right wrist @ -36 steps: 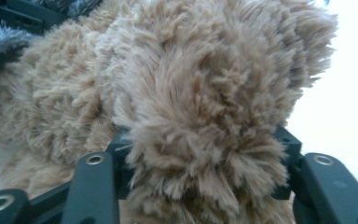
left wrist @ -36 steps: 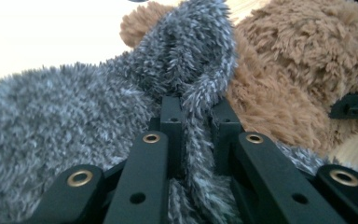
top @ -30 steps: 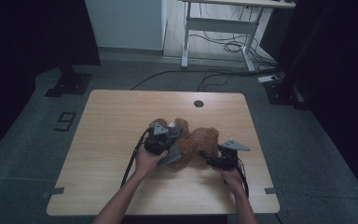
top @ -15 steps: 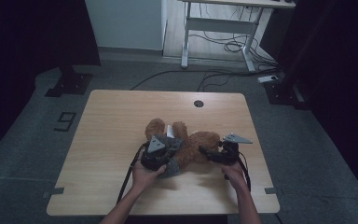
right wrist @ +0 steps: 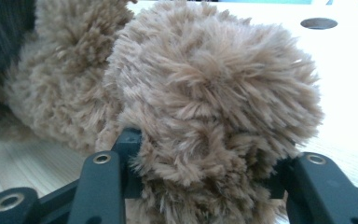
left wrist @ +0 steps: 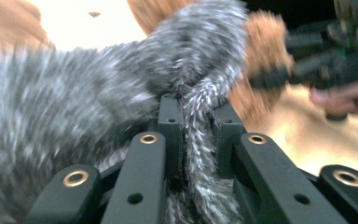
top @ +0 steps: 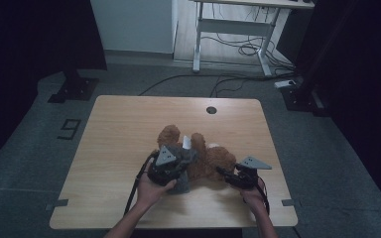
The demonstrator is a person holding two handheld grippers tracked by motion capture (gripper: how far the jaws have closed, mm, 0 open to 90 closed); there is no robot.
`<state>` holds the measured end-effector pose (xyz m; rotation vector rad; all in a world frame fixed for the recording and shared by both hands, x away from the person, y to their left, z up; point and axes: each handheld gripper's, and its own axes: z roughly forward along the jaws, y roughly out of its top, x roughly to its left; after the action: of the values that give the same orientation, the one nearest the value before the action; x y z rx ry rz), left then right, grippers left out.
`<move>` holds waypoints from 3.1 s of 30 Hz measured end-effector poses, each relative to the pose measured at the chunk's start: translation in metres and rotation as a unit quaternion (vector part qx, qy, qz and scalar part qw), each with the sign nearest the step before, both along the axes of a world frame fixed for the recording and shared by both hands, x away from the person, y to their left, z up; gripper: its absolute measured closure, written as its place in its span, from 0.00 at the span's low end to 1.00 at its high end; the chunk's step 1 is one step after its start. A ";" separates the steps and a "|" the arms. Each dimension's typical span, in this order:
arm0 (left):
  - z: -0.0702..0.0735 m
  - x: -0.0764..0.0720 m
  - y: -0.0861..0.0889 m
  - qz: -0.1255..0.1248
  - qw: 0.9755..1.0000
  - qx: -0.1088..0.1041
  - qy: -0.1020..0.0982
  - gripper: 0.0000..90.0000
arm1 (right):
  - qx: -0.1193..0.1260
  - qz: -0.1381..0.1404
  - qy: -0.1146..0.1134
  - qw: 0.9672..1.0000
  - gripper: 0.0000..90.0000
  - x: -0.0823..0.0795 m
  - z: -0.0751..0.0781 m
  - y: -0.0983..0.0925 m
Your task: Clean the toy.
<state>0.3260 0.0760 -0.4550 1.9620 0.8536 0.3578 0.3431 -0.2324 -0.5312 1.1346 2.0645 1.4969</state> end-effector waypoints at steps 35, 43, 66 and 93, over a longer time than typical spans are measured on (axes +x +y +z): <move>0.007 0.056 0.046 0.091 0.992 0.078 0.035 0.87 | -0.010 -0.004 -0.017 1.000 0.54 -0.003 -0.001 0.003; 0.032 0.039 0.017 0.052 0.997 0.058 0.019 0.87 | -0.011 -0.004 -0.016 1.000 0.54 -0.003 -0.001 0.002; 0.003 0.057 0.028 0.093 0.992 0.089 0.015 0.88 | -0.010 -0.005 -0.016 1.000 0.54 -0.003 -0.002 0.003; 0.065 0.023 0.006 0.018 1.000 -0.002 -0.019 0.87 | 0.004 -0.009 -0.009 1.000 0.54 0.000 -0.003 0.000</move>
<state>0.3493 0.0825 -0.3902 1.9318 0.8658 0.4138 0.3427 -0.2329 -0.5340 1.1341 2.0336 1.5021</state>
